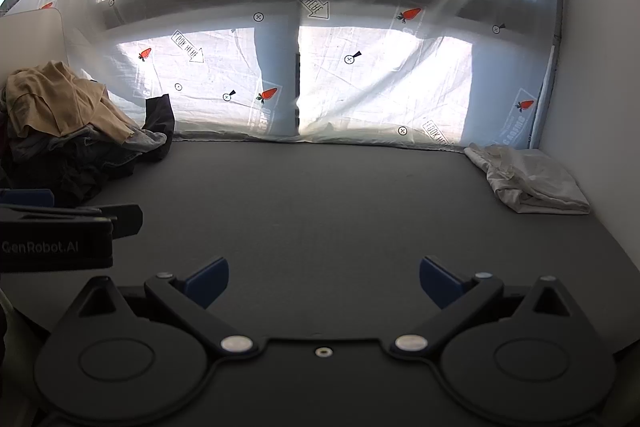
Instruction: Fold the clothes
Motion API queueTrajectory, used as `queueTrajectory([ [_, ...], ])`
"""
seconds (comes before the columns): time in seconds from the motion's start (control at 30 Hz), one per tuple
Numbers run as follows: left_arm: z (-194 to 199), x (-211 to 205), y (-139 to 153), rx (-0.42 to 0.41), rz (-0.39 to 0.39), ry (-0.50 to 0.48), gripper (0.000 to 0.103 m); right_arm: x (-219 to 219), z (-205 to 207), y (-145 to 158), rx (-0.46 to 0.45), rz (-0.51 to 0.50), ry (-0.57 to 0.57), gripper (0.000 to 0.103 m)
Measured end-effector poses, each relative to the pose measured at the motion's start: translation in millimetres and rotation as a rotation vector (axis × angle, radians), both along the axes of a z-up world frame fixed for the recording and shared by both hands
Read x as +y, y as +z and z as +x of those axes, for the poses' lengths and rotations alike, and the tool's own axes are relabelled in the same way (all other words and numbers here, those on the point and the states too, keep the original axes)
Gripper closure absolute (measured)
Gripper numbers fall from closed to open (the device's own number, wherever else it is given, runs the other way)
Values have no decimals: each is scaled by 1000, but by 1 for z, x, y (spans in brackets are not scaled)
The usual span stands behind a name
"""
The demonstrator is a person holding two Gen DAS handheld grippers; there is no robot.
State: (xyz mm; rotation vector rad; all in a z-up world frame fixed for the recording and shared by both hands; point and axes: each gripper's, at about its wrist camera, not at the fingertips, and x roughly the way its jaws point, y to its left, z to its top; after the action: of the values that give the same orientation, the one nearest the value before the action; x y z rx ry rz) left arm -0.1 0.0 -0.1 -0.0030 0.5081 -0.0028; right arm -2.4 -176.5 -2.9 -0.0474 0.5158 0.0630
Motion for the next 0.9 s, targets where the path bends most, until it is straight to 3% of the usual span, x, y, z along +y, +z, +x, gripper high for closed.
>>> queueTrajectory([
  [0.9,-1,3,2,3,1,2,0,4,1,3,-4,-5,3,0],
])
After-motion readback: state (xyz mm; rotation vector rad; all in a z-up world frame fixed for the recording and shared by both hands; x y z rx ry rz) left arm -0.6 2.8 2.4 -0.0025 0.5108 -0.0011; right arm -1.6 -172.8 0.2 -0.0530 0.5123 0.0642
